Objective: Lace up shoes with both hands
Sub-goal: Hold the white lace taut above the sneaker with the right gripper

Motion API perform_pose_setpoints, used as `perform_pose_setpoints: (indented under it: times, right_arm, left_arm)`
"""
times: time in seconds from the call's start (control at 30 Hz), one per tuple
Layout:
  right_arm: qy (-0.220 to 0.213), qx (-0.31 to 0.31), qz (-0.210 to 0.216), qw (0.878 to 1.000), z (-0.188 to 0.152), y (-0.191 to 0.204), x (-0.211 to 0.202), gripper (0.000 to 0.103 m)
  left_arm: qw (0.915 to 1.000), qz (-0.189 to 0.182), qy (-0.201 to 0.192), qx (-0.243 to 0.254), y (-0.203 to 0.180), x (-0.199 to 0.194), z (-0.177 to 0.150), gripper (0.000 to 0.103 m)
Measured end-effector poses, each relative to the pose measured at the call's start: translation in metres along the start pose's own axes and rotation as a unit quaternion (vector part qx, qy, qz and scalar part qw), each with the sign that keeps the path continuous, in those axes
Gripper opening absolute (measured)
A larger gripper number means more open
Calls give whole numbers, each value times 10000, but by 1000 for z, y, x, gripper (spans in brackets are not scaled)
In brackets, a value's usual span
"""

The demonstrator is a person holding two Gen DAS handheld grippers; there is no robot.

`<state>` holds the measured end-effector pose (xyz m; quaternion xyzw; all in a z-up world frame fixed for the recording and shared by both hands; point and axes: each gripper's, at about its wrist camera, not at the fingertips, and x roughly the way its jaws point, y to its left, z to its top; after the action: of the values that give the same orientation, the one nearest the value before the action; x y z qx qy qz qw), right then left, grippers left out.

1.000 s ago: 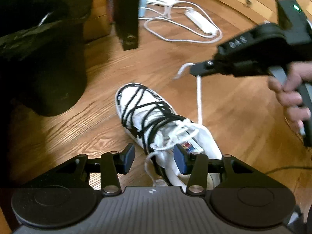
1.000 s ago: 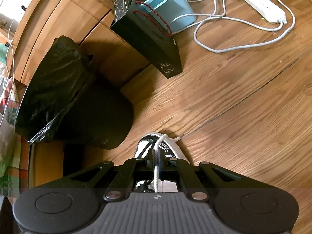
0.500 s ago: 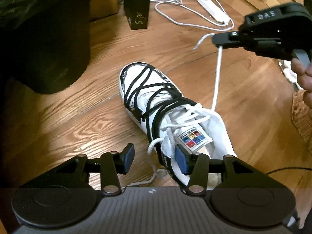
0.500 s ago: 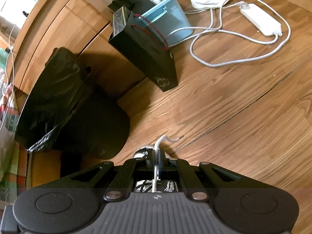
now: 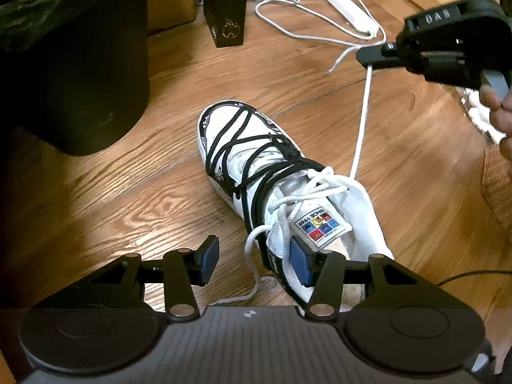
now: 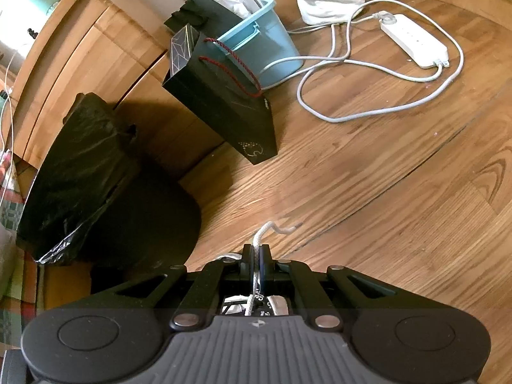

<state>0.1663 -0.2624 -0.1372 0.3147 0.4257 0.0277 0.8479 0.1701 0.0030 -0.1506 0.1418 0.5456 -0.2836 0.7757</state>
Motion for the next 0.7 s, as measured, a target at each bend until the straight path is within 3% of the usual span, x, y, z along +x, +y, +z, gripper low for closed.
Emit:
perform_pose_setpoints:
  times: [0.1, 0.23, 0.37, 0.7]
  right_arm:
    - [19, 37, -19, 10000, 0, -1, 1, 4]
    - [40, 80, -36, 10000, -1, -2, 2, 4]
    - [29, 56, -25, 10000, 0, -1, 1, 4]
    - [-58, 68, -105, 9999, 4, -5, 0, 4]
  left_arm:
    - [10000, 36, -25, 82, -4, -1, 1, 51]
    - [9996, -122, -125, -200, 5, -6, 2, 51]
    - [9996, -73, -130, -231, 9, -6, 1, 59]
    - [9995, -73, -153, -248, 9, -6, 1, 59]
